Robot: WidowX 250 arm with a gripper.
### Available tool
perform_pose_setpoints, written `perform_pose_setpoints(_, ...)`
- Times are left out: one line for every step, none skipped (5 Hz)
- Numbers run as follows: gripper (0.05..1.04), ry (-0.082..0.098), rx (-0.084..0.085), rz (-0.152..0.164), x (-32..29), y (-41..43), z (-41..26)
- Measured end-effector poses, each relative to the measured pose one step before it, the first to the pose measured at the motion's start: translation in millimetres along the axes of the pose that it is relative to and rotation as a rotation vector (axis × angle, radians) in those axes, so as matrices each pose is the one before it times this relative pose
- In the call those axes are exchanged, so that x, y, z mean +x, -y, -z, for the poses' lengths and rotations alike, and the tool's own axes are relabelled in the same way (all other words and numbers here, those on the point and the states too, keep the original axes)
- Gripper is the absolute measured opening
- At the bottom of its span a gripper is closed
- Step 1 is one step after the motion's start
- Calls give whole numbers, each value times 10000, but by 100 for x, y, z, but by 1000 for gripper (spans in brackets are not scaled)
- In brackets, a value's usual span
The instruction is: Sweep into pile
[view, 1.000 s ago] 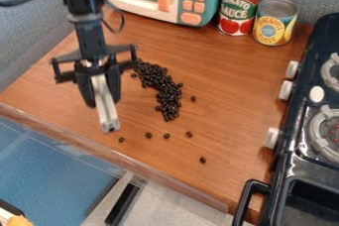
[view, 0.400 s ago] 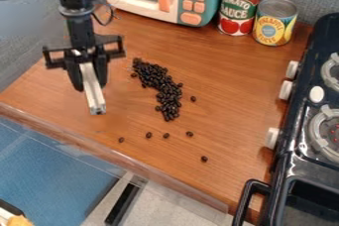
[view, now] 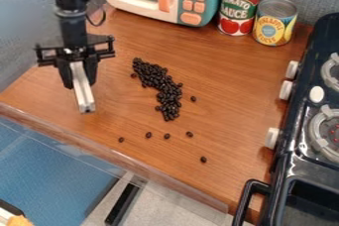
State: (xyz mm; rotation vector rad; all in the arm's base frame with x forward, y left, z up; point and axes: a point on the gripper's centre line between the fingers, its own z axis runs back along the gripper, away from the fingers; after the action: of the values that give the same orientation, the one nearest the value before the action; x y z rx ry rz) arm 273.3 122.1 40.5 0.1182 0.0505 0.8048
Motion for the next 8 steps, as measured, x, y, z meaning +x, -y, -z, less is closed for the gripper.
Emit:
perform_pose_setpoints(392, -183, 267, 111, -1108, 0, 1590)
perform_pose_setpoints(392, -190, 73, -58, -739, 95, 1189)
perform_pose_setpoints(392, 27, 67, 46, -328, 161, 346)
perform_pose_setpoints(392, -33, 82, 49, -165, 348, 143)
perform_pose_setpoints(392, -70, 7, 25, -244, 335, 8)
perform_pose_setpoints(392, -99, -78, 59, -358, 754, 45)
perform_pose_setpoints(392, -46, -17, 57, -535, 925, -13)
perform_pose_setpoints(392, -209, -197, -187, -426, 638, 30)
